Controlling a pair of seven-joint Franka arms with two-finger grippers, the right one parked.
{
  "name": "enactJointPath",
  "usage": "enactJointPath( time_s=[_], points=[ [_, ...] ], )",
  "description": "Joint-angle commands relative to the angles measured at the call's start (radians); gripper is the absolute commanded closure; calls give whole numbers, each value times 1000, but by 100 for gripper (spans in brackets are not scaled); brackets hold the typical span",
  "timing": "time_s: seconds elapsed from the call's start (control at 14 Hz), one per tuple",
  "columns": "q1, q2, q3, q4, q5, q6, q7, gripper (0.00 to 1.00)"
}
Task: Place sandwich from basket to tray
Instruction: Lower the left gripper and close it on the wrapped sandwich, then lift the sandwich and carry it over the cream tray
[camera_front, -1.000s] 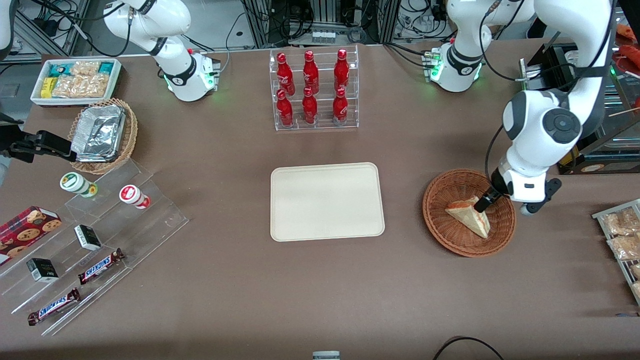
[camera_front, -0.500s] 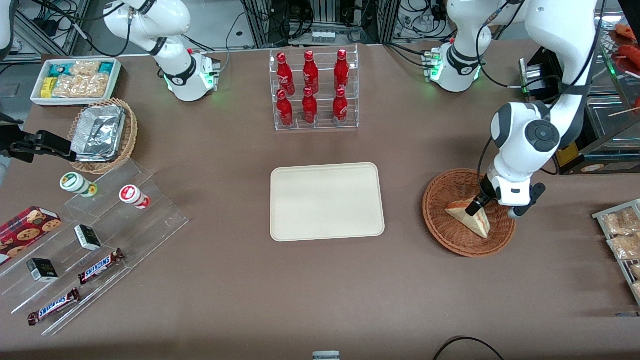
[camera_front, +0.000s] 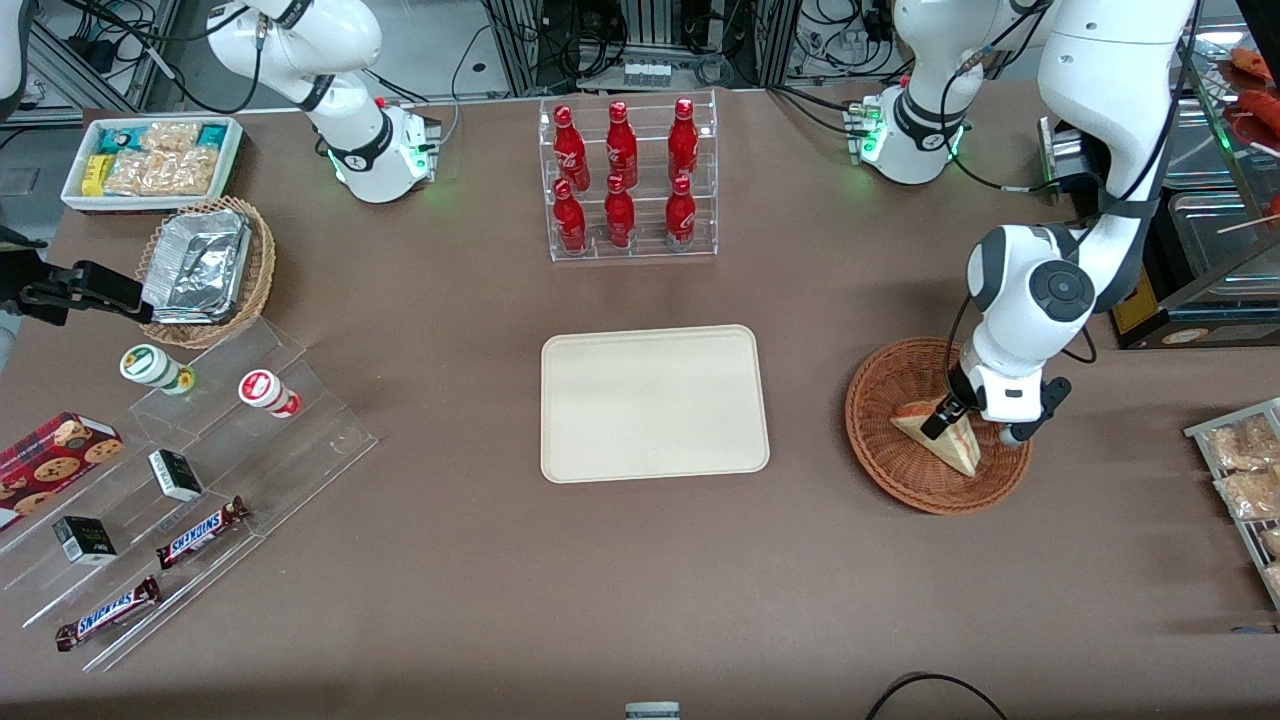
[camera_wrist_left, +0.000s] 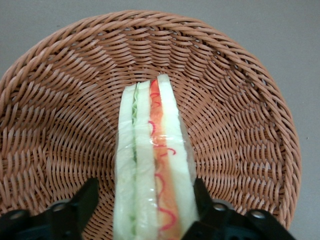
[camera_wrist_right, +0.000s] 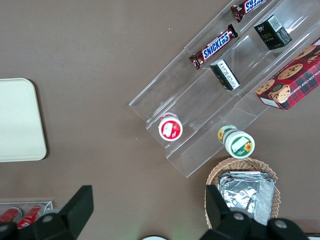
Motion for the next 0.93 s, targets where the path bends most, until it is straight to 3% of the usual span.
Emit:
enactJointPath(
  time_s=[0.0,0.21,0.43,0.64,0.86],
  points=[
    [-23,-7,4,3,13,15,-33,100],
    [-30,-50,7,15,13,-32,-38,100],
    [-36,-114,2,154,27,-330,-29,100],
    [-150,-113,-2,349,46,-604,-27,100],
    [-300,-88,-3,416,65,-692,-35,100]
  ],
)
